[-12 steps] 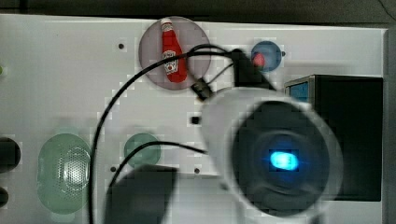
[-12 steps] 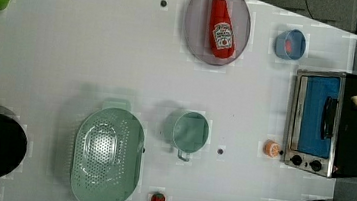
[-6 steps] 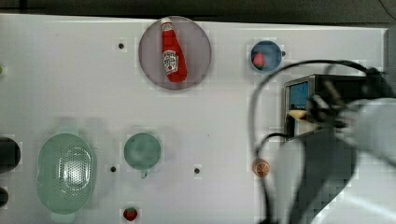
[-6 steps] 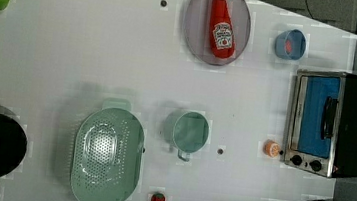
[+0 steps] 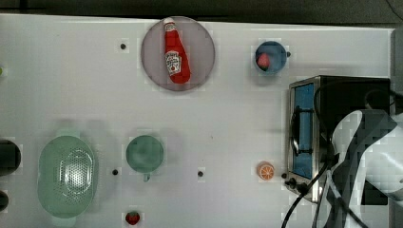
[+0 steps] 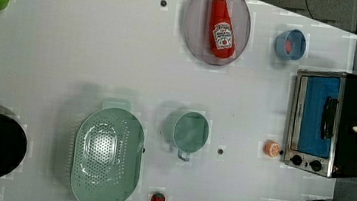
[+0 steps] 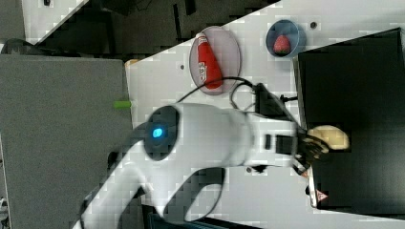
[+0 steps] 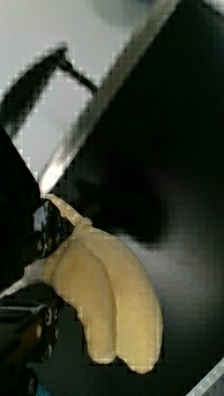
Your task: Pick banana from table and place on oven.
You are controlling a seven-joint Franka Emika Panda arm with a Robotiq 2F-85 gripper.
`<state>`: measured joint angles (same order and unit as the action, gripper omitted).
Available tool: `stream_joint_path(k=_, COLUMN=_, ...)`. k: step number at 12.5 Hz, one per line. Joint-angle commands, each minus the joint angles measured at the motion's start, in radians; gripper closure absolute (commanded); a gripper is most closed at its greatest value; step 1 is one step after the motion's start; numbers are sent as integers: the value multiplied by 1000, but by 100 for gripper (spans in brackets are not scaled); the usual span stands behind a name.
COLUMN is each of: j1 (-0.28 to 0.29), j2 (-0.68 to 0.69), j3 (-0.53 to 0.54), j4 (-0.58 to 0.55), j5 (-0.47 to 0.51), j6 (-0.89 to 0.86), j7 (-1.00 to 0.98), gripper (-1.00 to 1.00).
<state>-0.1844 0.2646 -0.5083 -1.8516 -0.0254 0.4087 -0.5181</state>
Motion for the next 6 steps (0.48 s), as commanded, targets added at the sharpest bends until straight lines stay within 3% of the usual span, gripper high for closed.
stream_joint_path(k=1, j1=36, j2=-9, j3=-11, j4=77, j5=0, j6=41, j7=-163, gripper=24)
stream_joint_path(k=6, j1=36, j2=8, j3=-13, j4=77, j5=0, j6=77, j7=-185, gripper=-88)
